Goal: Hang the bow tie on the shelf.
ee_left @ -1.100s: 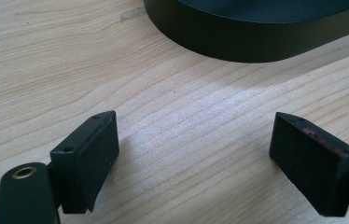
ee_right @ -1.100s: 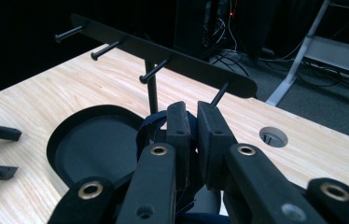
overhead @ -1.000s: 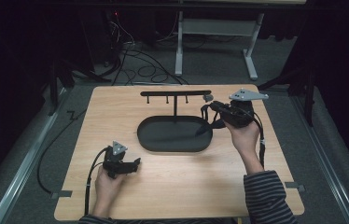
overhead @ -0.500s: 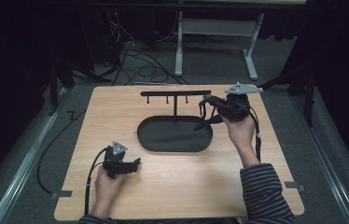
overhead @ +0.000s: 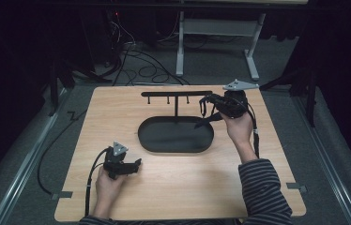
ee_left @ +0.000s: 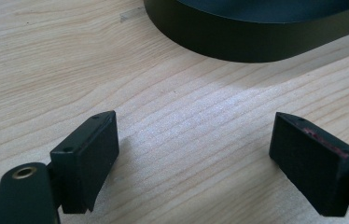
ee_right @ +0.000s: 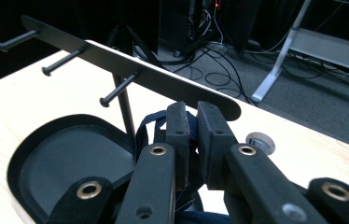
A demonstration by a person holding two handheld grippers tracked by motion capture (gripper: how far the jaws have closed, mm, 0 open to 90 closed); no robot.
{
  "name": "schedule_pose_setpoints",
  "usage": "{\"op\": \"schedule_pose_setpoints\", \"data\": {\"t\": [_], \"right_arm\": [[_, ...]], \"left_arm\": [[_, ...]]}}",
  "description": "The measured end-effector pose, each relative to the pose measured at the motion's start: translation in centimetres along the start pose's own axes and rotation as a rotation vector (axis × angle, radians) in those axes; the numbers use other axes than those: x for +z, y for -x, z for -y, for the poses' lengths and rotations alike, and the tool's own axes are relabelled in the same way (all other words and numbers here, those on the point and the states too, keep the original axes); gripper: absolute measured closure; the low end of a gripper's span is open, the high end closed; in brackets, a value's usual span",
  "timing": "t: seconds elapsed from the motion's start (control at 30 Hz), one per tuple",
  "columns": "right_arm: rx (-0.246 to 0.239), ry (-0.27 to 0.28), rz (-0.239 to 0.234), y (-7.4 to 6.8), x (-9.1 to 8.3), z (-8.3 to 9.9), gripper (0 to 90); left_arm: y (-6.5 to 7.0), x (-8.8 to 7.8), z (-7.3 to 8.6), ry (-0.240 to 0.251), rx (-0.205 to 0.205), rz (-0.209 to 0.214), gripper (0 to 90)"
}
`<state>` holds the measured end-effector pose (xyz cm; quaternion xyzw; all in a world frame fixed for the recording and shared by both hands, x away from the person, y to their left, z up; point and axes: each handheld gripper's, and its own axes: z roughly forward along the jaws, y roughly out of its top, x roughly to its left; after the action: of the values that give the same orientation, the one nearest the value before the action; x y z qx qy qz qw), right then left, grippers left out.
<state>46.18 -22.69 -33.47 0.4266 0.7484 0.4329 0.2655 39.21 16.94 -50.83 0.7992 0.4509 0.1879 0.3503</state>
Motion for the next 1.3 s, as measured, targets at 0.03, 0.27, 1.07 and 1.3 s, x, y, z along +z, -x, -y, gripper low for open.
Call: {"op": "schedule_pose_setpoints", "data": {"t": [0.03, 0.27, 1.07, 1.3], "right_arm": [[0.003, 0.001, -0.001, 0.1, 0.1, 0.0, 85.3], [0.016, -0.007, 0.022, 0.5, 0.7, 0.0, 84.8], [0.034, -0.007, 0.028, 0.9, 0.8, 0.2, 73.0], [0.053, 0.014, 0.014, 1.1, -0.3, 0.2, 64.1]], "left_arm": [[0.0, 0.0, 0.0, 0.0, 0.0, 0.0, 16.1], [0.0, 0.0, 0.0, 0.0, 0.0, 0.0, 16.0], [0.0, 0.0, 0.0, -0.001, 0.001, -0.001, 16.0], [0.0, 0.0, 0.0, -0.001, 0.001, -0.001, 16.0]]}}
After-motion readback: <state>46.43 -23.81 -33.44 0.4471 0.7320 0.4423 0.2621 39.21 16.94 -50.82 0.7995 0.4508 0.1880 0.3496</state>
